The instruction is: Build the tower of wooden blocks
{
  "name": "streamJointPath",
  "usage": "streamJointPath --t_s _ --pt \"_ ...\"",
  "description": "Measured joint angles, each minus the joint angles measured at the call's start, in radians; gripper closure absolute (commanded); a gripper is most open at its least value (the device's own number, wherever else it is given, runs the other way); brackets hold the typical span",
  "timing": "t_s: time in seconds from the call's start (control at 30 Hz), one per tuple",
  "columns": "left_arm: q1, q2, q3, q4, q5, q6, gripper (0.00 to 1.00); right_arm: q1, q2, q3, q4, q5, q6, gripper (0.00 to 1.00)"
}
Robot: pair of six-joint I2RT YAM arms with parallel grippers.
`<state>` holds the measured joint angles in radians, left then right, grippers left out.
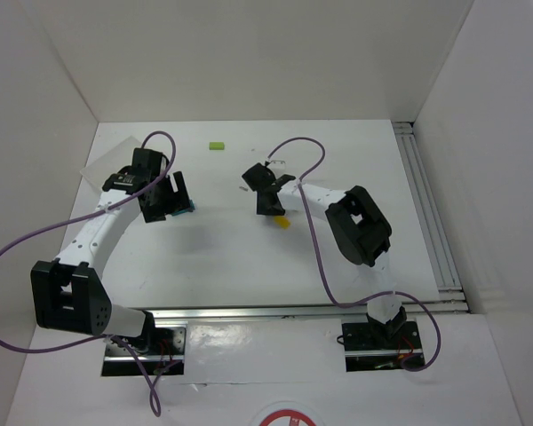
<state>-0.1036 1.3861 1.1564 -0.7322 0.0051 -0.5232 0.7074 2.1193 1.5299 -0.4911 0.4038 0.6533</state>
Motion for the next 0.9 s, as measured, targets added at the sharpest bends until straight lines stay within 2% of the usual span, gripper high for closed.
streamJointPath --t_s 0.07,0.23,0.27,0.37,0.53,0.63,0.7,0.73,0.9 --pt "0.0 0.0 0.0 0.0 0.0 0.0 0.1 -0.002 0.0 0.0 0.0 0.0 0.0 0.51" --pt "0.0 0.001 -0.001 0.0 0.0 0.0 0.11 -0.008 0.0 0.002 0.0 0.0 -0.014 0.34" --pt "0.0 0.001 -0.001 0.0 0.0 0.0 0.11 -0.009 0.0 0.003 -0.002 0.0 -0.019 0.27" --pt "0.0 0.001 -0.001 0.0 0.0 0.0 0.11 -0.01 -0.001 0.006 -0.006 -0.001 -0.041 0.2" --pt "0.0 0.001 -0.001 0.0 -0.001 0.0 0.11 -0.01 -0.047 0.009 -0.013 -0.001 -0.076 0.19" --pt "0.0 0.001 -0.001 0.0 -0.001 0.0 0.11 -0.013 -0.12 0.008 -0.016 0.015 -0.09 0.28" --pt "0.0 0.001 -0.001 0.0 0.0 0.0 0.11 -0.027 -0.18 -0.007 -0.002 0.026 -0.095 0.28" --pt "-0.003 0.001 -0.001 0.0 -0.001 0.0 0.11 -0.039 -0.209 -0.022 0.003 0.026 -0.097 0.23" --pt "-0.01 0.001 -0.001 0.0 -0.001 0.0 0.11 -0.163 -0.254 -0.071 0.003 0.003 -0.105 0.17"
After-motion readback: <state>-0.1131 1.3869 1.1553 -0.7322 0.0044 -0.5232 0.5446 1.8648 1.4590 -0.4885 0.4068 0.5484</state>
